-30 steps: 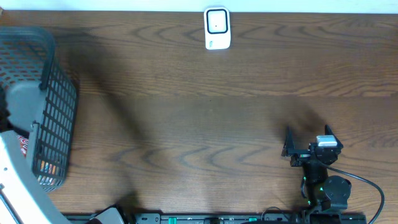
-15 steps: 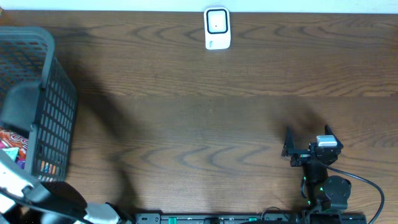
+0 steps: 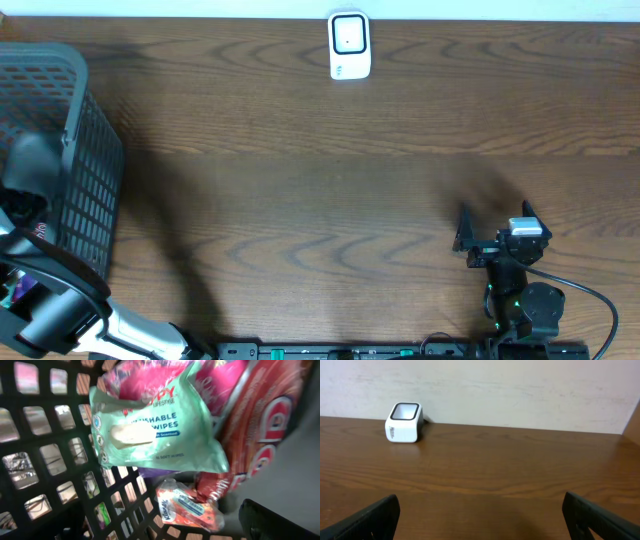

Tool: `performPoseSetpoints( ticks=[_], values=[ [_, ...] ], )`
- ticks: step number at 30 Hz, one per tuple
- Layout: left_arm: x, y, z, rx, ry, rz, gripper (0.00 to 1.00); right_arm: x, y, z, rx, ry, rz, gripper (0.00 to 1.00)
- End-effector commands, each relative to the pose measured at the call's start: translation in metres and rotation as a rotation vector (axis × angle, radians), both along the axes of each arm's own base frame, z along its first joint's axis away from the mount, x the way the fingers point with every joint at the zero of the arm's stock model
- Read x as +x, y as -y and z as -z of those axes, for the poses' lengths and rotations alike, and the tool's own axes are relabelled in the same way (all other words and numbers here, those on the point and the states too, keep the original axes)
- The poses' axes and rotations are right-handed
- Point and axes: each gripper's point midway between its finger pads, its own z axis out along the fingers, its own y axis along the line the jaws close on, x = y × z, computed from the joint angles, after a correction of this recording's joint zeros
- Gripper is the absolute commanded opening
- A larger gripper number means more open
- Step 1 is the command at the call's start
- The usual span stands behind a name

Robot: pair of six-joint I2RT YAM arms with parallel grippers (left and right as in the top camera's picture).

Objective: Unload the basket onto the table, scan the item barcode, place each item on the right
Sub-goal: 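Reach the left gripper into the basket and grasp the green wipes pack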

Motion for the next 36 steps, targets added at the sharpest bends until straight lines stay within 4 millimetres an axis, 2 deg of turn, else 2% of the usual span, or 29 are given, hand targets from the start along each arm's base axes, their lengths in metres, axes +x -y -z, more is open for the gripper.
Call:
performPoseSetpoints(
  ticks=[1,4,8,11,14,21,23,27,28,31,33,36],
  values=[
    [-0.017,-0.005,0.008,-0.011,-0.013,-0.035,0.98,0.000,0.002,0.000,-0.008,0.002,0.007,0.99],
    [-0.027,-0.013,0.014,0.008,0.006,-0.107,0.98,0.000,0.002,0.000,-0.008,0.002,0.007,0.99],
    [-0.027,-0.024,0.016,0.026,0.055,-0.138,0.98,0.000,0.002,0.000,-0.008,0.002,0.007,0.99],
    [-0.017,-0.028,0.018,0.028,0.096,-0.119,0.98,0.000,0.002,0.000,-0.008,0.002,0.007,0.99],
    [0.001,-0.024,0.027,-0.030,0.182,-0.063,0.98,0.000,0.002,0.000,-0.008,0.002,0.007,0.99],
    [0.002,-0.021,0.049,-0.042,0.191,-0.064,0.98,0.000,0.002,0.000,-0.008,0.002,0.007,0.99],
    [0.002,-0.022,0.050,-0.038,0.194,-0.064,0.88,0.000,0.002,0.000,-0.008,0.002,0.007,0.99],
    [0.002,-0.023,0.050,-0.036,0.191,-0.063,0.75,0.000,0.002,0.000,-0.008,0.002,0.007,0.99],
    [0.002,-0.022,0.050,-0.036,0.191,-0.063,0.66,0.000,0.002,0.000,-0.008,0.002,0.007,0.99],
    [0.001,-0.023,0.048,-0.033,0.189,-0.059,0.10,0.000,0.002,0.000,-0.008,0.002,0.007,0.99],
    [0.002,-0.023,0.041,-0.028,0.194,-0.059,0.07,0.000,0.002,0.000,-0.008,0.002,0.007,0.99],
    [0.004,-0.025,0.020,-0.002,0.216,-0.056,0.07,0.000,0.002,0.000,-0.008,0.002,0.007,0.99]
  ],
)
